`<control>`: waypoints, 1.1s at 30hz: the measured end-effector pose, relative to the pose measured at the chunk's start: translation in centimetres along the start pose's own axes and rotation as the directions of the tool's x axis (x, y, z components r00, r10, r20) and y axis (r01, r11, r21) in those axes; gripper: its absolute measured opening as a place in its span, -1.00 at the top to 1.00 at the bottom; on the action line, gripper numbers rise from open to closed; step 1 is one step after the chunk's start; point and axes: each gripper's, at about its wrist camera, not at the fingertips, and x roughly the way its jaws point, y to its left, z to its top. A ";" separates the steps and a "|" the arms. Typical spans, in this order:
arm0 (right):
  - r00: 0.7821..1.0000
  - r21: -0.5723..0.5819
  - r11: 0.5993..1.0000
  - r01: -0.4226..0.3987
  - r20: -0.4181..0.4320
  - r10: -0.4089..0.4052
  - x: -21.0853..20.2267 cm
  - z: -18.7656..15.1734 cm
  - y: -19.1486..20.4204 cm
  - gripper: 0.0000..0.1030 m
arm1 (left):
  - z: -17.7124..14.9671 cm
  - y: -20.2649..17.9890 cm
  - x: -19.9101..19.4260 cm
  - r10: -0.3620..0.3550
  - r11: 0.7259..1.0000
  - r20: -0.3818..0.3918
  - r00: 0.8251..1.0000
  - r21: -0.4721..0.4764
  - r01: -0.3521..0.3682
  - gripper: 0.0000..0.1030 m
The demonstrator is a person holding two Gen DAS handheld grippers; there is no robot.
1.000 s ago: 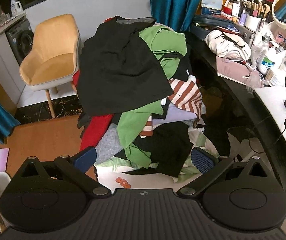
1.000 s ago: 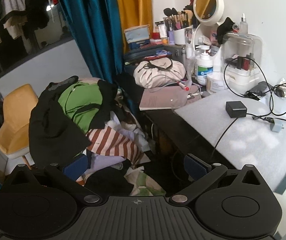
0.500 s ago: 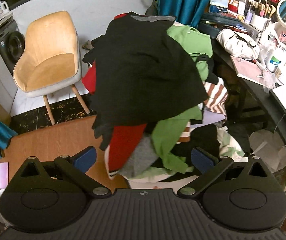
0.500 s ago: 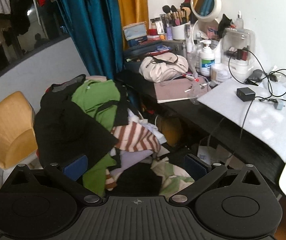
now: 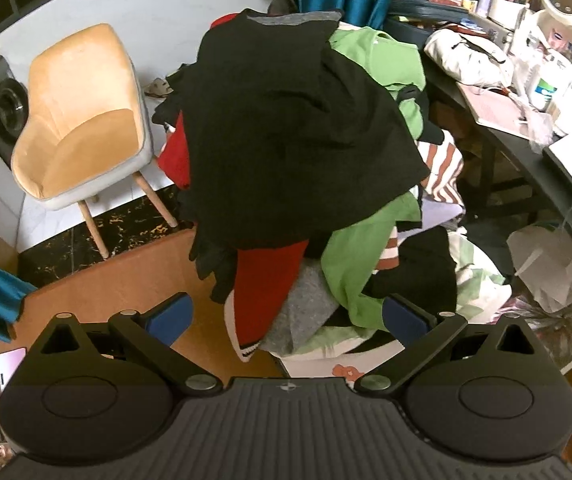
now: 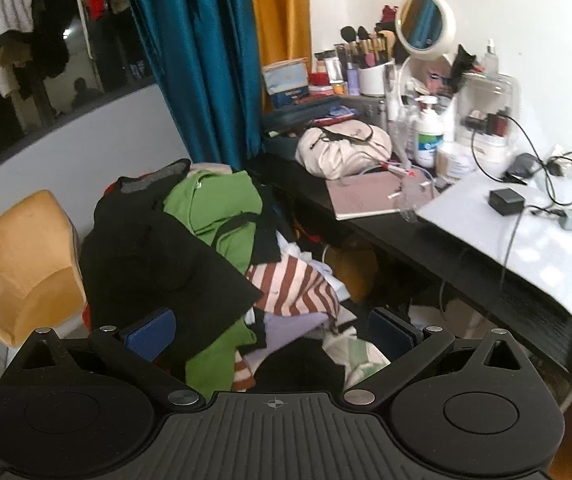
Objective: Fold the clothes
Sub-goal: 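Move both tools toward the black garment on top of the clothes pile, then close the left tool on an edge of the black garment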
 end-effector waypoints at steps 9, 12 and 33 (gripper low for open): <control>0.999 -0.002 0.999 -0.041 0.014 0.041 3.7 1.8 -0.9 -0.99 | 1.4 -0.3 1.4 0.033 0.999 0.001 0.999 -0.043 -0.033 -1.00; 0.999 -0.006 0.999 -0.036 -0.020 0.036 5.1 1.9 -0.7 -0.99 | 1.9 0.4 2.3 -0.013 0.998 -0.018 1.000 -0.067 0.011 -1.00; 0.974 0.002 0.989 0.145 0.176 -0.144 10.9 2.3 22.7 -0.99 | 8.6 28.2 7.9 -0.229 0.965 0.104 0.968 -0.109 0.240 -1.00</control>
